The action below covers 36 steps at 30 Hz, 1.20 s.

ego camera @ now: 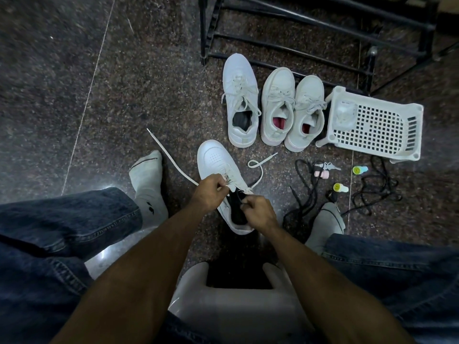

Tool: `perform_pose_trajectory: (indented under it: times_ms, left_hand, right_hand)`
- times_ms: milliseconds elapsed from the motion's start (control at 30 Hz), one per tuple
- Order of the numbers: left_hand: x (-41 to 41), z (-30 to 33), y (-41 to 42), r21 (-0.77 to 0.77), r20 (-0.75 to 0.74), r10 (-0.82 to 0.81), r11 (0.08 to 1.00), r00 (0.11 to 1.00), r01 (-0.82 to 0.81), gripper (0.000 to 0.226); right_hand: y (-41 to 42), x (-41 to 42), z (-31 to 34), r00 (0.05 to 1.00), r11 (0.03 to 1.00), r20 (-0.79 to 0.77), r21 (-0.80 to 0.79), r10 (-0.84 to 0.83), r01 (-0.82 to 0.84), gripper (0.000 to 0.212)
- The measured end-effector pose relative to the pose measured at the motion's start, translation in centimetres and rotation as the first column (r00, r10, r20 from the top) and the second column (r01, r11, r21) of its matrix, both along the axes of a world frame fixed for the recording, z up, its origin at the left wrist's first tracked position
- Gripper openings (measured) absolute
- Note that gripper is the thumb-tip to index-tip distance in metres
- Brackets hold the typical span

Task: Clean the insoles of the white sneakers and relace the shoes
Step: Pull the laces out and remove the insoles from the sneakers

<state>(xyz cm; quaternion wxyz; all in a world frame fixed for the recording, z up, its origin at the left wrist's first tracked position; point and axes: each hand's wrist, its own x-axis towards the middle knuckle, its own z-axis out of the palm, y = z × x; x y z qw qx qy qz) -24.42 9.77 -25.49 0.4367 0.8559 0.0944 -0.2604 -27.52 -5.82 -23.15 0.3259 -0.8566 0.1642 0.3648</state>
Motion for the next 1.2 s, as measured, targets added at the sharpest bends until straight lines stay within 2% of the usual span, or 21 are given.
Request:
perform_pose_trajectory:
  times_ms: [67,167,233,300,400,467,533,600,667,767,800,867,967,1033,1100,1200]
  left_hand:
    - [0.0,0.0,0.0,0.0,-0.002,-0.005,1.0,1.0,0.005,0.012]
    - [0.0,0.2,0.0,-0.003,0.001,-0.003,1.0,1.0,0.003,0.011]
    - [-0.1,0.3,0.0,0.0,-0.002,-0.004,1.0,1.0,0.004,0.007]
    - [-0.3,0.2,-0.2,-0.001,-0.007,0.016,1.0,1.0,-0.016,0.006]
    - [0.0,0.3,-0.3,0.018,-0.018,0.019,1.0,1.0,-0.019,0.011]
    - [0.3,0.5,-0.3,0.046,-0.027,0.006,0.999,1.0,-0.004,0.013]
    - [0.5,0.8,-0.5,0.067,-0.035,0.007,0.998,0.999,-0.005,0.013]
    - [0.6,1.1,-0.7,0.097,-0.044,0.013,0.995,0.999,-0.009,0.01]
    - [0.6,1.4,-1.0,0.13,-0.056,0.021,0.991,0.998,-0.013,0.008]
    - [0.5,2.1,-1.5,0.156,-0.071,0.065,0.986,0.995,-0.054,0.005]
    - [0.4,2.4,-1.7,0.168,-0.065,0.074,0.984,0.995,-0.062,0.005]
    - [0.0,2.8,-2.1,0.212,-0.05,0.066,0.976,0.997,-0.054,0.01]
    - [-0.9,2.9,-2.4,0.346,-0.116,0.031,0.938,0.993,0.011,0.044]
    - [-1.5,2.7,-2.3,0.402,-0.199,0.047,0.915,0.979,0.038,0.056]
    - [-1.8,2.5,-2.2,0.454,-0.28,0.027,0.885,0.96,0.107,0.053]
    - [-1.4,2.4,-1.9,0.452,-0.322,-0.013,0.876,0.947,0.166,0.041]
  right_hand:
    - [-0.6,-0.5,-1.9,0.977,0.966,-0.029,0.144,-0.211,0.213,0.012]
    - [-0.3,0.1,0.0,0.874,0.825,-0.093,0.298,-0.476,0.481,0.029]
    - [-0.4,0.7,1.5,0.825,0.753,-0.169,0.343,-0.539,0.562,0.026]
    - [-0.9,1.0,2.5,0.816,0.736,-0.203,0.355,-0.541,0.576,0.024]
    - [-1.9,1.1,2.2,0.896,0.841,-0.159,0.307,-0.415,0.445,0.029]
    - [-3.1,1.3,2.3,0.958,0.93,-0.158,0.249,-0.238,0.272,0.028]
    - [-4.8,1.7,3.1,0.981,0.983,-0.195,0.184,0.01,0.026,0.022]
    - [-6.5,2.1,4.2,0.932,0.966,-0.254,0.08,0.258,-0.246,0.016]
    - [-7.2,2.3,5.1,0.882,0.933,-0.325,0.002,0.341,-0.359,0.017]
    - [-5.6,2.3,5.7,0.81,0.81,-0.293,-0.159,0.508,-0.565,0.047]
    - [-4.4,2.0,5.7,0.793,0.763,-0.243,-0.224,0.559,-0.606,0.063]
    - [-1.9,1.0,5.4,0.795,0.745,-0.178,-0.28,0.579,-0.605,0.094]
    - [0.6,-1.0,4.0,0.781,0.701,-0.221,-0.348,0.584,-0.622,0.126]
    - [0.9,-1.9,3.2,0.764,0.657,-0.24,-0.397,0.6,-0.641,0.126]
    - [0.6,-1.9,3.0,0.753,0.645,-0.213,-0.406,0.623,-0.648,0.117]
    - [-0.3,-0.3,3.6,0.77,0.711,-0.193,-0.3,0.608,-0.636,0.102]
